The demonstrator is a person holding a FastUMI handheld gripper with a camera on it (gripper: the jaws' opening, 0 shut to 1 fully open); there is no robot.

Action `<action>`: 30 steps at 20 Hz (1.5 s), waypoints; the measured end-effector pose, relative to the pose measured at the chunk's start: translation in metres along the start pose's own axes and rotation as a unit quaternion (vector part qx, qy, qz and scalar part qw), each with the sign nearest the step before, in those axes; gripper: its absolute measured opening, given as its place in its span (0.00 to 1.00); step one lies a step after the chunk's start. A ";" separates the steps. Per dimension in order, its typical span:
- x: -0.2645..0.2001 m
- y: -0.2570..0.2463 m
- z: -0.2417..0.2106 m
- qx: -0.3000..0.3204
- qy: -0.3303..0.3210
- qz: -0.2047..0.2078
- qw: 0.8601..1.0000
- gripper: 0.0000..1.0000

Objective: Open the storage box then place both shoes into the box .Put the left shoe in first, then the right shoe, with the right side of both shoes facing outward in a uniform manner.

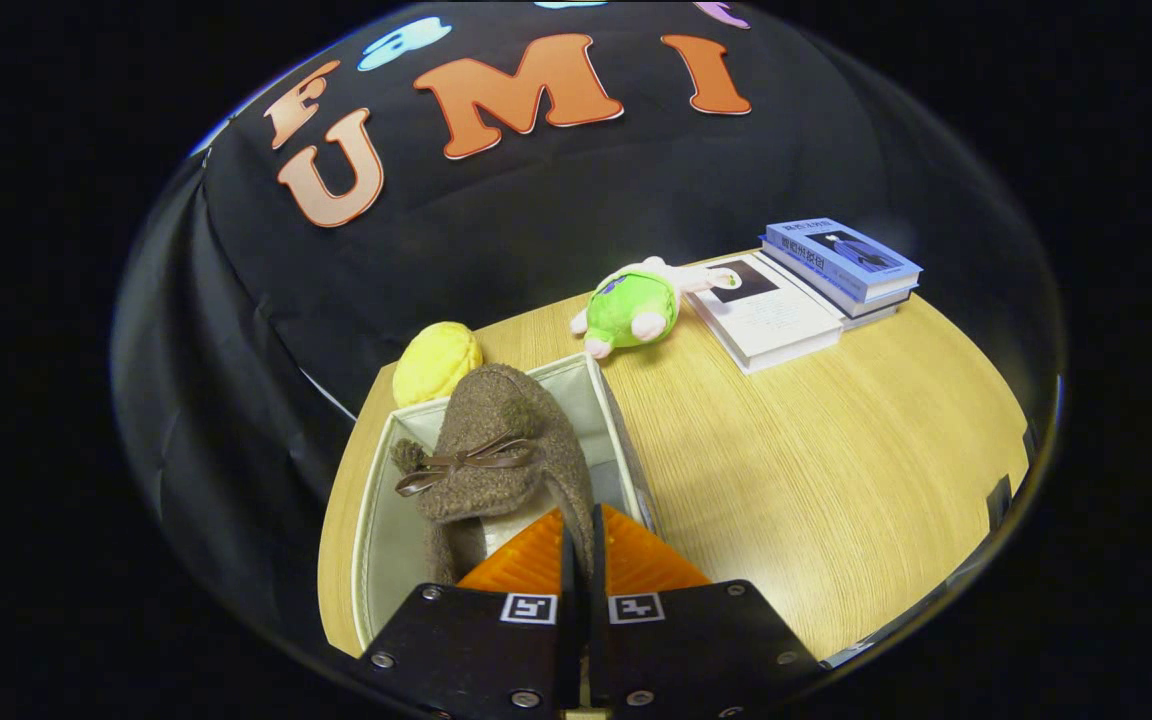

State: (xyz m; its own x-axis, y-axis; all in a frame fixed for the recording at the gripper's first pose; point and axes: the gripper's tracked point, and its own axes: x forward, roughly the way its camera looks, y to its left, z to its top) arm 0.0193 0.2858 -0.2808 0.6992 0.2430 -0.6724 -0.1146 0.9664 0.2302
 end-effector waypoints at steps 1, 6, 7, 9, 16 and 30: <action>0.000 0.001 -0.003 0.005 0.003 0.001 1.000 0.05; 0.001 0.004 -0.007 -0.007 0.004 0.003 1.000 0.04; 0.000 0.008 -0.008 -0.010 0.008 0.012 1.000 0.04; -0.005 0.027 -0.001 0.005 0.000 0.042 0.999 0.36; -0.018 0.011 0.037 -0.031 -0.049 0.019 0.998 0.99; -0.150 -0.118 0.206 -0.023 -0.258 -0.072 0.963 0.98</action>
State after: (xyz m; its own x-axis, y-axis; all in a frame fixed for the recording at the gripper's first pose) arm 0.0733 0.1179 -0.0624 0.9665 0.0433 -0.2530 -0.0130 0.9927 0.1203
